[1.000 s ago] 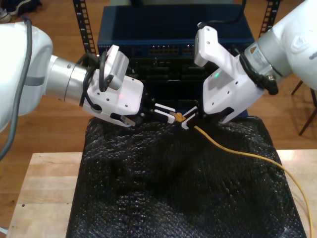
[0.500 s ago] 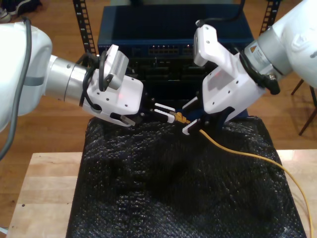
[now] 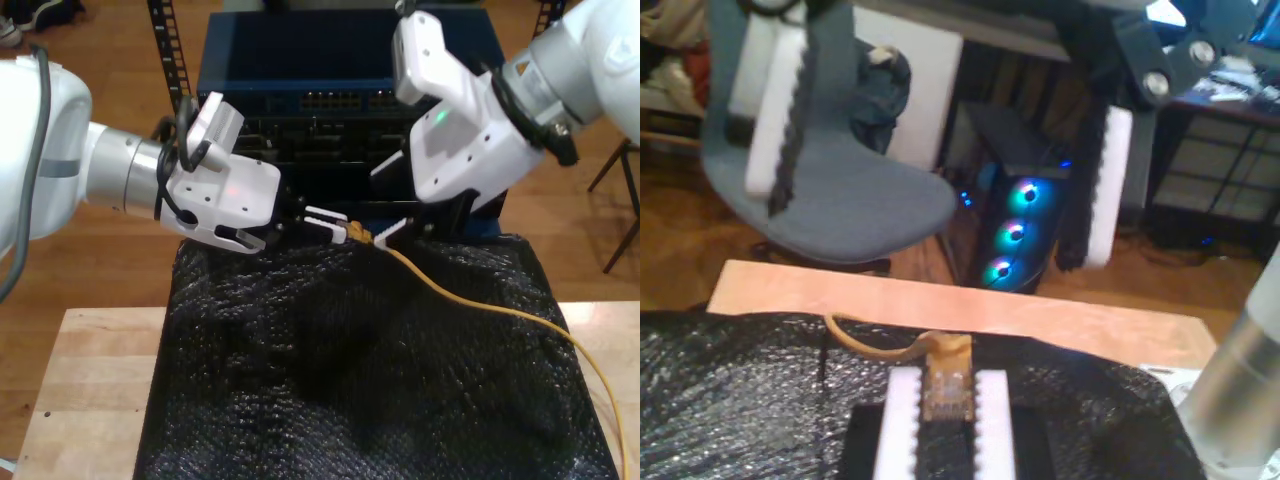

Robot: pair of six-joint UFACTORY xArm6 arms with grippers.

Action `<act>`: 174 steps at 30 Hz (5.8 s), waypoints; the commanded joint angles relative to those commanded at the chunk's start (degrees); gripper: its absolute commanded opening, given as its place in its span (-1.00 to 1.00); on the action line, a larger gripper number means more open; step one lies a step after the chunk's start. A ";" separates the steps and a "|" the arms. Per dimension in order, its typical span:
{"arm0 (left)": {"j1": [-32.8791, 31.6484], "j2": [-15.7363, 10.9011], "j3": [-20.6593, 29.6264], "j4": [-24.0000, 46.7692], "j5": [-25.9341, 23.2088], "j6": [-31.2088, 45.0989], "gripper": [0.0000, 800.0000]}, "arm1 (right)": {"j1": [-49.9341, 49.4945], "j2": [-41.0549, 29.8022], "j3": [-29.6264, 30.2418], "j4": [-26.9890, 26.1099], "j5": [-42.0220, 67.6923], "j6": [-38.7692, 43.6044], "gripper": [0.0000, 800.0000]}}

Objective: Grab the cable and plug it in

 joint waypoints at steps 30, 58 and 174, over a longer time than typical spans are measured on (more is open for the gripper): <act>8.18 1.32 4.75 -6.59 15.38 -13.36 -0.96 | 3.78 -11.34 5.71 3.96 -7.03 -12.13 0.99; 8.70 6.95 7.21 -15.91 27.52 -17.76 -0.96 | 10.81 -15.56 10.55 4.66 -15.47 -17.67 0.95; 8.53 11.60 8.26 -18.11 39.03 -30.86 -0.89 | 16.18 -16.70 12.66 8.26 -21.45 -19.34 -0.43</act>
